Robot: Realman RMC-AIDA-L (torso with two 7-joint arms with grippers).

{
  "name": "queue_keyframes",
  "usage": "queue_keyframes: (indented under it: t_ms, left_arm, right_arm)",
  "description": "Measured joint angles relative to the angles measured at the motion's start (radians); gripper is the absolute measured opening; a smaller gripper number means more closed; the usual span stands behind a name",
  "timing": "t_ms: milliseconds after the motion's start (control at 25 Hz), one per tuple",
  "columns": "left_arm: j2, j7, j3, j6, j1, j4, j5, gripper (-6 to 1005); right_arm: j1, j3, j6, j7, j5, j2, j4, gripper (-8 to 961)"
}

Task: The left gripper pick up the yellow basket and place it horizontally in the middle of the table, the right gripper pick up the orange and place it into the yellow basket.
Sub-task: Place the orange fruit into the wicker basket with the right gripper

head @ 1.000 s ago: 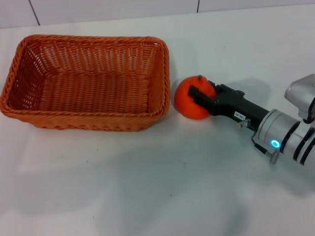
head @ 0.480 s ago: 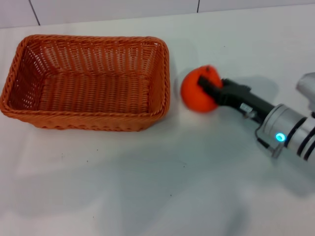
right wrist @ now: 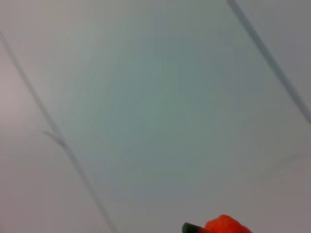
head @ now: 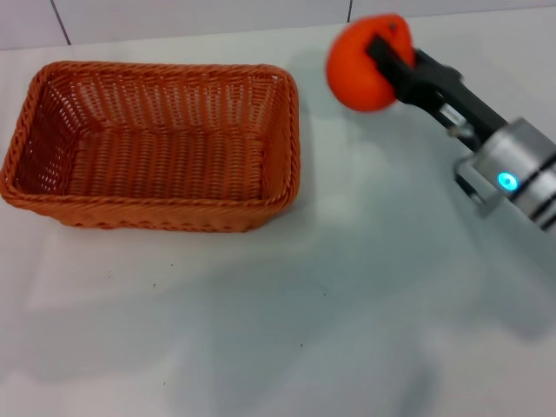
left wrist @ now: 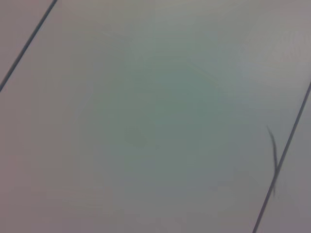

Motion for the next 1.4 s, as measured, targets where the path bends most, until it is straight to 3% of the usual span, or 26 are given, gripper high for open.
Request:
queue_keyframes:
  t_ms: [200, 520, 680, 960, 1160, 1400]
  left_arm:
    - [0.000, 0.009, -0.001, -0.015, -0.004, 0.002, -0.002, 877]
    - [0.000, 0.009, -0.002, -0.025, -0.008, 0.003, -0.009, 877]
    - [-0.002, 0.009, -0.001, -0.025, -0.010, 0.003, -0.009, 876]
    - [-0.002, 0.020, 0.006, -0.024, -0.014, 0.003, -0.009, 876]
    - [-0.003, 0.025, 0.008, -0.024, -0.020, 0.002, -0.009, 876]
    - [-0.003, 0.038, 0.008, -0.025, -0.023, -0.002, -0.009, 877]
  right_arm:
    - [0.102, -0.073, 0.011, 0.053, -0.013, 0.005, -0.020, 333]
    - [0.259, -0.098, 0.053, 0.193, -0.212, 0.014, -0.023, 264]
    - [0.282, -0.100, 0.059, 0.244, -0.245, 0.015, -0.025, 237]
    - [0.262, -0.097, 0.042, 0.249, -0.241, 0.015, -0.044, 187]
    - [0.258, -0.092, 0.042, 0.245, -0.233, 0.015, -0.045, 214]
    - [0.257, -0.091, 0.049, 0.241, -0.218, 0.015, -0.046, 456]
